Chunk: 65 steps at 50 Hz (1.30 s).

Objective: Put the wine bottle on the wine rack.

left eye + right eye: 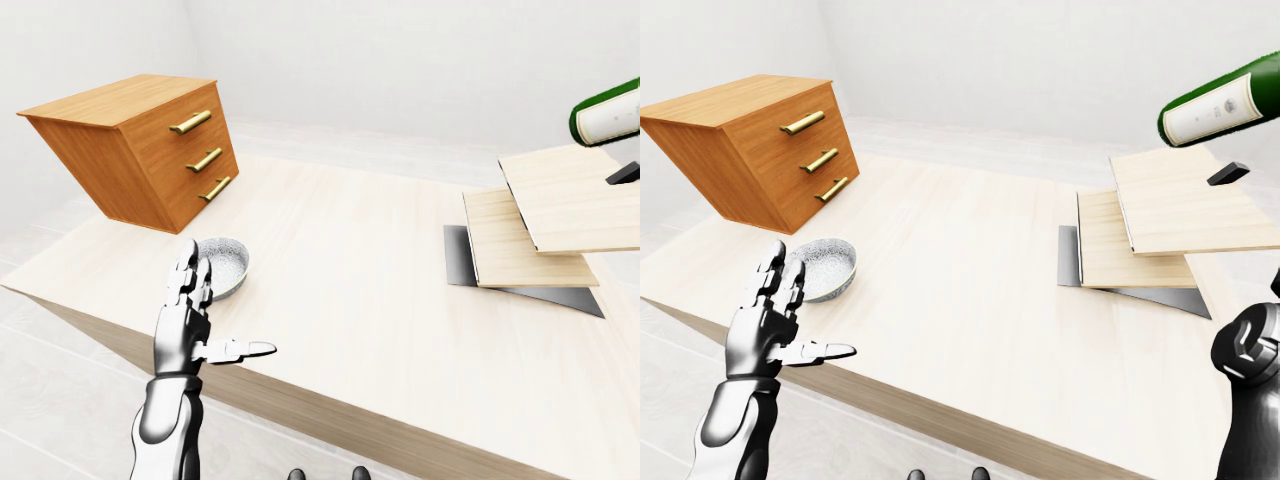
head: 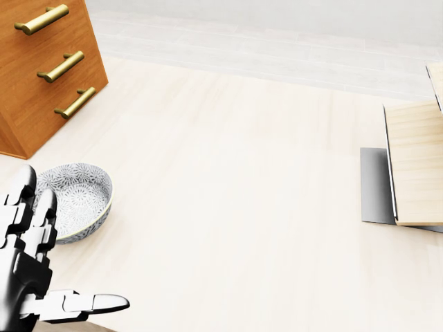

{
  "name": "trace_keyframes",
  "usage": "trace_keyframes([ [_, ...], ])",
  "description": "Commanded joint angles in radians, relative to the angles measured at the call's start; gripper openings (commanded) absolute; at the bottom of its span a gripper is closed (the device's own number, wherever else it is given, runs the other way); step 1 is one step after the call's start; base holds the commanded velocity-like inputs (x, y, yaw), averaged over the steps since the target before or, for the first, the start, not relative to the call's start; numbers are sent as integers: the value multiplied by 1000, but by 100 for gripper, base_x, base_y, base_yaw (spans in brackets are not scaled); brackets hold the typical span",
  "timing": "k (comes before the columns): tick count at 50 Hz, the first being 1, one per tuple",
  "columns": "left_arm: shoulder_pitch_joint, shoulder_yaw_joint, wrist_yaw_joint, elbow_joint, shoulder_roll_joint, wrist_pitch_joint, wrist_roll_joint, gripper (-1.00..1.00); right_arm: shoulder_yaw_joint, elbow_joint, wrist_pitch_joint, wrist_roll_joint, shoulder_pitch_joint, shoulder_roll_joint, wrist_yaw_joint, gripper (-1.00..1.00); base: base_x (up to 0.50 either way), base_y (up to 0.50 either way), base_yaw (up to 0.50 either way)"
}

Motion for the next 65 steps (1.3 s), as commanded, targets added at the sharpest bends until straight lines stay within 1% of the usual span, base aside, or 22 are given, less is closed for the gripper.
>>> trace_keyframes([
  [1, 1, -3, 1, 2, 0, 0, 0, 100, 3, 53, 0, 82, -11, -26, -92, -100, 0, 0, 0],
  [3, 5, -4, 1, -5, -1, 0, 0, 100, -14, 62, 0, 88, -5, -24, -95, -100, 0, 0, 0],
  [9, 0, -8, 4, -21, 1, 0, 3, 100, -24, 69, 0, 92, 40, -23, -89, -100, 0, 0, 0],
  [12, 2, -14, 4, -15, -1, 0, 7, 100, -28, 81, 0, 91, 73, -9, -80, -100, 0, 0, 0],
  [22, 1, -14, 7, -36, 0, 0, 11, 100, -37, 103, 0, 109, 100, 19, -74, -100, 0, 0, 0],
  [28, -3, -20, 11, -54, 0, 0, 16, 100, -60, 125, 0, 137, 135, 30, -76, -100, 0, 0, 0],
  [35, -7, -30, 15, -41, -1, 0, 24, 100, -45, 123, 0, 152, 169, 38, -59, -100, 0, 0, 0],
  [47, 1, -41, 21, -47, -1, 0, 32, 100, -22, 137, 0, 153, 131, 72, -52, -100, 0, 0, 0],
  [48, 5, -44, 21, -50, -1, 0, 35, 100, -8, 139, 0, 141, 133, 76, -47, -100, 0, 0, 0],
  [52, 3, -41, 20, -44, -1, 0, 33, 100, 2, 172, 0, 117, 125, 83, -37, -100, 0, 0, 0],
  [59, -2, -39, 19, -29, 1, 0, 33, 100, 4, 186, 0, 85, 142, 92, -29, -100, 0, 0, 0],
  [65, 0, -43, 20, -40, 0, 0, 35, 100, -1, 230, 0, 61, 116, 87, -9, -100, 0, 0, 0],
])
